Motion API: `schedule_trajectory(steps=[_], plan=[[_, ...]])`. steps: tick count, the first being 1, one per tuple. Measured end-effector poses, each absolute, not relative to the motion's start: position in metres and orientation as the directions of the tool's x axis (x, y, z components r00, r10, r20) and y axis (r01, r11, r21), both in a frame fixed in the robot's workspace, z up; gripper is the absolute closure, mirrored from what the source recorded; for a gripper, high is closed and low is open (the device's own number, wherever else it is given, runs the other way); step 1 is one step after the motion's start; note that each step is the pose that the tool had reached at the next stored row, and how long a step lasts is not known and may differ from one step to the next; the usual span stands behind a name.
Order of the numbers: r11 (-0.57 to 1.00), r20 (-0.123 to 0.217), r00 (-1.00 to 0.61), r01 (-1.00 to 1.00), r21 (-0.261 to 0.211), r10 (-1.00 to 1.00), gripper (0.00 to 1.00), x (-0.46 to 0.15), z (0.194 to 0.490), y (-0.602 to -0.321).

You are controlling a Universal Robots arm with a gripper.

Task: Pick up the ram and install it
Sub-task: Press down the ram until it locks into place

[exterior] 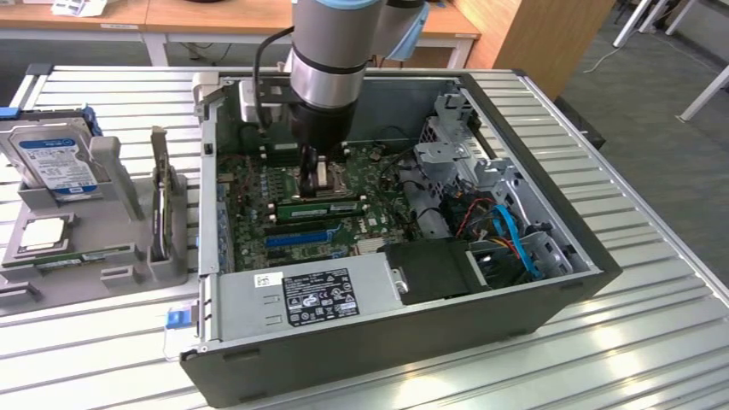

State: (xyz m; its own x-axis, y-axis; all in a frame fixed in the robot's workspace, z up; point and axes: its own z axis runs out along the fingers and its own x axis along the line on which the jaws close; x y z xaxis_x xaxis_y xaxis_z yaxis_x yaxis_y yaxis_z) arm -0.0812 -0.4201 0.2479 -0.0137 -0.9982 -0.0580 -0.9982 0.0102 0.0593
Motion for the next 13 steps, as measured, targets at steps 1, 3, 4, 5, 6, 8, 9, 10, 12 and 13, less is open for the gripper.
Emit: schedule_trajectory(steps=[1, 3, 4, 5, 6, 8, 9, 10, 12, 13], plan=[[0.010, -0.058, -0.014, -0.998, 0.059, -0.998, 0.90, -0.081, 0.247, -0.420], [0.010, -0.058, -0.014, -0.998, 0.059, -0.998, 0.90, -0.081, 0.245, -0.420], [0.010, -0.058, -0.014, -0.998, 0.059, -0.998, 0.90, -0.082, 0.244, -0.420], [0.010, -0.058, -0.014, -0.998, 0.059, -0.998, 0.90, -0.082, 0.243, -0.420], [0.010, -0.058, -0.014, -0.998, 0.059, -0.998, 0.90, -0.082, 0.242, -0.420], [0.010, -0.058, -0.014, -0.998, 0.059, -0.998, 0.90, -0.082, 0.241, -0.420], [0.010, -0.058, -0.014, -0.998, 0.059, -0.998, 0.90, -0.082, 0.240, -0.420], [0.010, -0.058, -0.014, -0.998, 0.059, -0.998, 0.90, -0.082, 0.239, -0.420], [0.010, -0.058, -0.014, -0.998, 0.059, -0.998, 0.90, -0.082, 0.237, -0.420], [0.010, -0.058, -0.014, -0.998, 0.059, -0.998, 0.90, -0.082, 0.237, -0.420]])
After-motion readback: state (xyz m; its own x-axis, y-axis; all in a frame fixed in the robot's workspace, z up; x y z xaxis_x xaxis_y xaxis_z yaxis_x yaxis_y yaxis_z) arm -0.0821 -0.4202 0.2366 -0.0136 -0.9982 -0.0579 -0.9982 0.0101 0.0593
